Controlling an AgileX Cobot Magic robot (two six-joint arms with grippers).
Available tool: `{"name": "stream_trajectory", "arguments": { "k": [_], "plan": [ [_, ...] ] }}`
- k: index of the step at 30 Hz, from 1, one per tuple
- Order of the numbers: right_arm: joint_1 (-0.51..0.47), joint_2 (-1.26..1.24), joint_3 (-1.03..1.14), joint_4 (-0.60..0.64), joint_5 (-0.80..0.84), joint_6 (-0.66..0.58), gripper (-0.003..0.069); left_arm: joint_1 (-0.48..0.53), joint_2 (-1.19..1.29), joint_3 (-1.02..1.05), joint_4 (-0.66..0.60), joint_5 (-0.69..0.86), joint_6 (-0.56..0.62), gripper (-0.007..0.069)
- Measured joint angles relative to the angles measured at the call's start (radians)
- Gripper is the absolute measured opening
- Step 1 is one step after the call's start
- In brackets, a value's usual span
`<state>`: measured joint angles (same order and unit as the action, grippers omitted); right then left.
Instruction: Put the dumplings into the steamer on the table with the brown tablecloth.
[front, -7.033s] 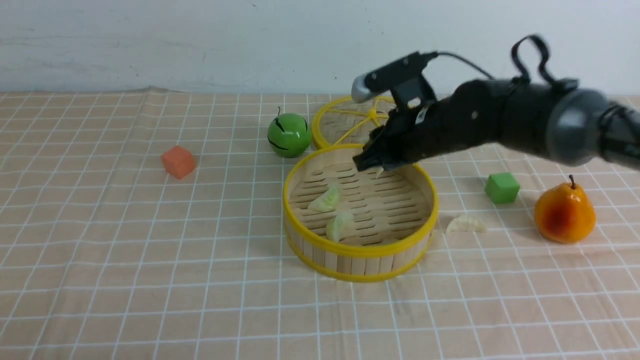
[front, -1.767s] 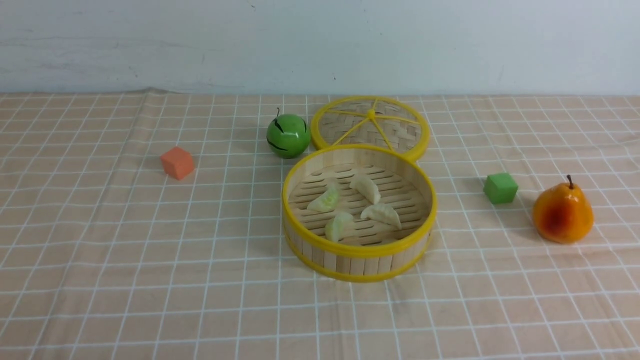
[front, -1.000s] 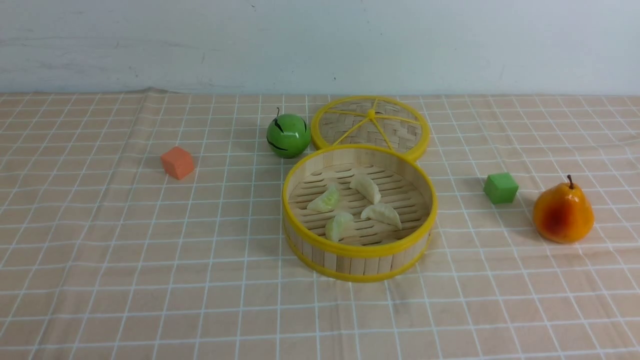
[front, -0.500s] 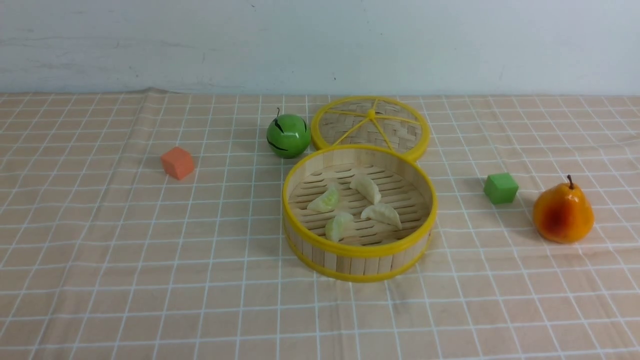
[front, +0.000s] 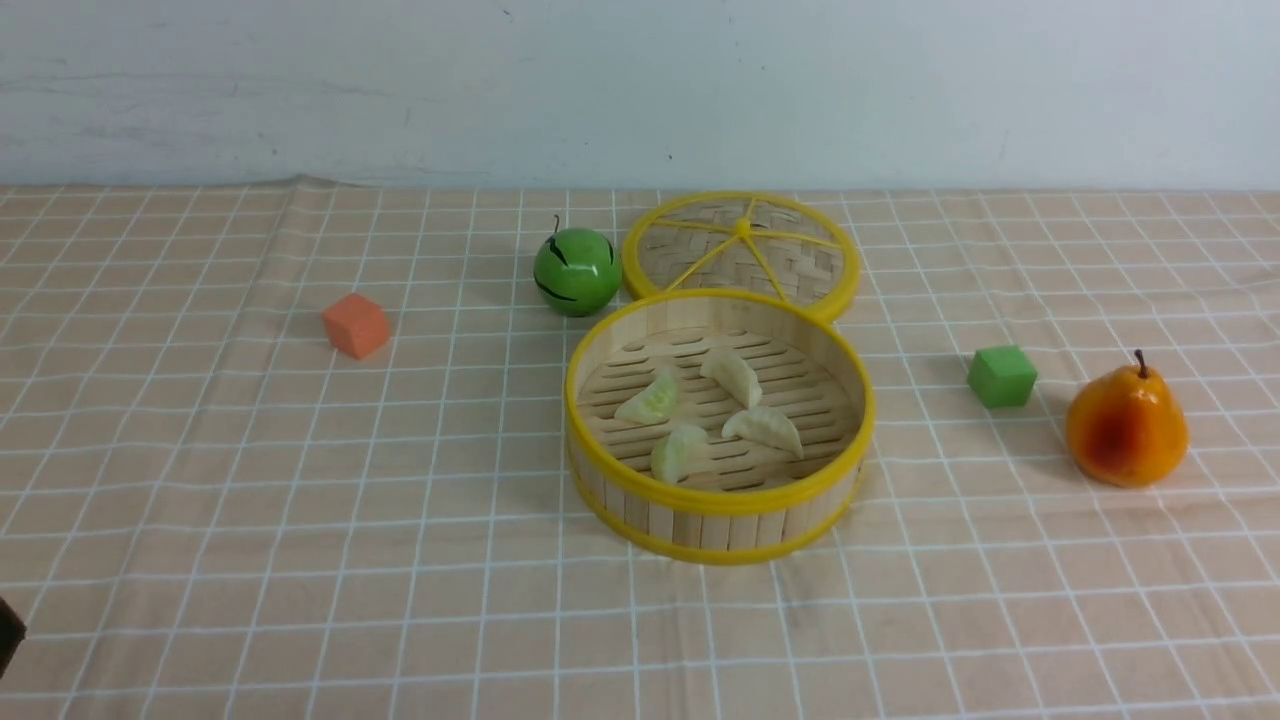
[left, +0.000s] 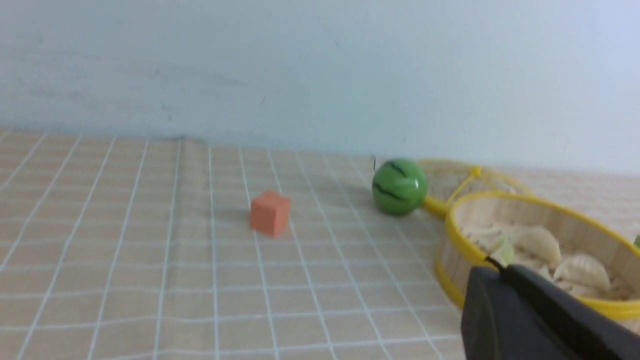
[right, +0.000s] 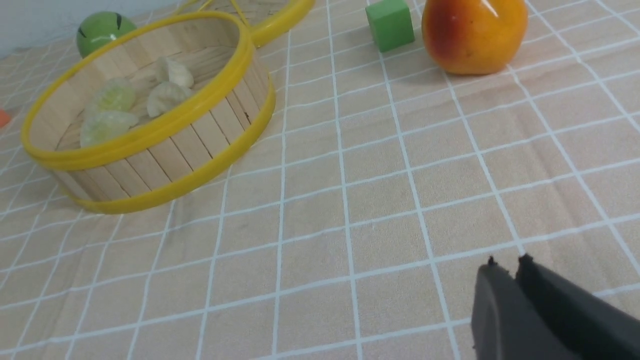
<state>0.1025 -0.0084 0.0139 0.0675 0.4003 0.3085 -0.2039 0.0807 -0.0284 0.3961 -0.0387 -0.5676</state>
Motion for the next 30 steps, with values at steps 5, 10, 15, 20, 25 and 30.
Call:
{"name": "stream_trajectory", "arguments": {
  "k": [5,10,15,20,25,30],
  "plan": [
    [0.0,0.0,0.0,0.0,0.001,0.0,0.005,0.086,-0.033,0.052,-0.243,-0.017,0.186,-0.0014],
    [0.0,0.0,0.0,0.0,0.002,0.0,0.005,0.09,-0.088,0.053,-0.449,0.213,0.384,-0.0014],
    [0.0,0.0,0.0,0.0,0.002,0.0,0.005,0.09,-0.09,0.06,-0.551,0.426,0.507,-0.0014],
    [0.0,0.0,0.0,0.0,0.002,0.0,0.005,0.09,-0.09,0.06,-0.562,0.434,0.538,-0.0014],
    [0.0,0.0,0.0,-0.001,0.002,0.0,0.005,0.09,-0.09,0.06,-0.562,0.436,0.544,-0.0014],
    [0.0,0.0,0.0,-0.001,0.002,0.0,0.005,0.09,-0.09,0.06,-0.563,0.436,0.544,-0.0014]
  ]
}}
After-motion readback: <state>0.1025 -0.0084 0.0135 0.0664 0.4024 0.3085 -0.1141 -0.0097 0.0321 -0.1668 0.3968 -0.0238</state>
